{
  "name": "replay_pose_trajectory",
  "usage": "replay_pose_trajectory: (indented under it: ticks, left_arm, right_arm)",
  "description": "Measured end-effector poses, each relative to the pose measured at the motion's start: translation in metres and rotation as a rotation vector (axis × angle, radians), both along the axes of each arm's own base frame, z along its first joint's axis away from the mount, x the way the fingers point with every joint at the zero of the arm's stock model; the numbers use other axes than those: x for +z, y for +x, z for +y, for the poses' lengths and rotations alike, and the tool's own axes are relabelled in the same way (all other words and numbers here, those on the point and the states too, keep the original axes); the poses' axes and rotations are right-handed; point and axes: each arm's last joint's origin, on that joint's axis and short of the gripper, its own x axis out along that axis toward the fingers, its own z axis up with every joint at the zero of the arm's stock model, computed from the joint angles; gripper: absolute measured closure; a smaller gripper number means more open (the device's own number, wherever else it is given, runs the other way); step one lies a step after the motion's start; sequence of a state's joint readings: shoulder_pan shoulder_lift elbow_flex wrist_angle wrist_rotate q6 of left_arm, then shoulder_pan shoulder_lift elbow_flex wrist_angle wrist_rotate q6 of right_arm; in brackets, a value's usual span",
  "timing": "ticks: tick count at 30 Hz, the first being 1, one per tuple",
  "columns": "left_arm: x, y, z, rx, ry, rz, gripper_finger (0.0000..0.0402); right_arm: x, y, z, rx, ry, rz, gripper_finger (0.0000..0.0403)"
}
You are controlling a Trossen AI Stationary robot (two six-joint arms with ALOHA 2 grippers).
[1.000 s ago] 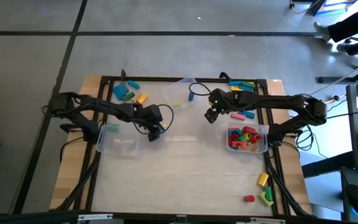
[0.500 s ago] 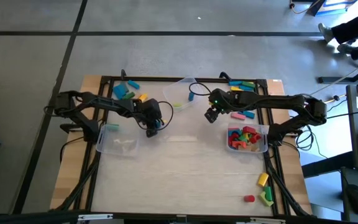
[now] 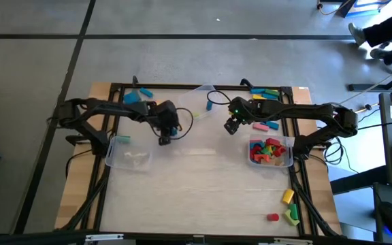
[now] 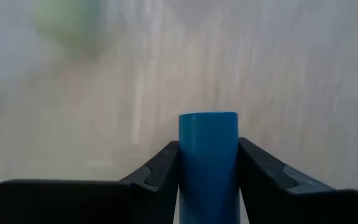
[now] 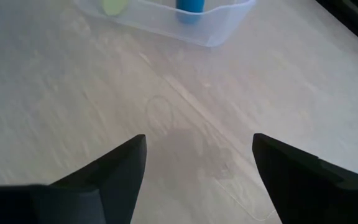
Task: Sort blocks by size
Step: Put the blue cylindrical block into the top transparent bin
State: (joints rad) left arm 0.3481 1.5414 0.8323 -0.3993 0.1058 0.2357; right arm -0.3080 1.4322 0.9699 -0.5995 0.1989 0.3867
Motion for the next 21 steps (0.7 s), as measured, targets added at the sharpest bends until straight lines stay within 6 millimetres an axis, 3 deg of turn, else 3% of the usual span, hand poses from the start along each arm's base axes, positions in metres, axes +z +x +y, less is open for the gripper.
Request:
replay_pose_trajectory:
  ticks: [5, 10, 15, 21]
  left_arm:
    - [0.043, 0.011, 0.007, -0.044, 0.096, -0.106, 0.0278]
    - [0.082, 0.026, 0.028, 0.020, 0.205, -0.363, 0.0278]
    - [0.076, 0.042, 0.054, 0.119, 0.242, -0.516, 0.0278]
    - [0.054, 0.059, 0.085, 0.165, 0.244, -0.470, 0.0277]
  right_arm:
    - [0.000, 0.000, 0.000, 0.000, 0.002, 0.006, 0.0110]
    - [-0.002, -0.001, 0.000, -0.005, -0.009, 0.008, 0.0110]
    - [-0.011, -0.005, 0.000, -0.010, -0.030, 0.047, 0.0110]
    - [-0.017, -0.008, 0.001, -0.006, -0.030, 0.067, 0.0110]
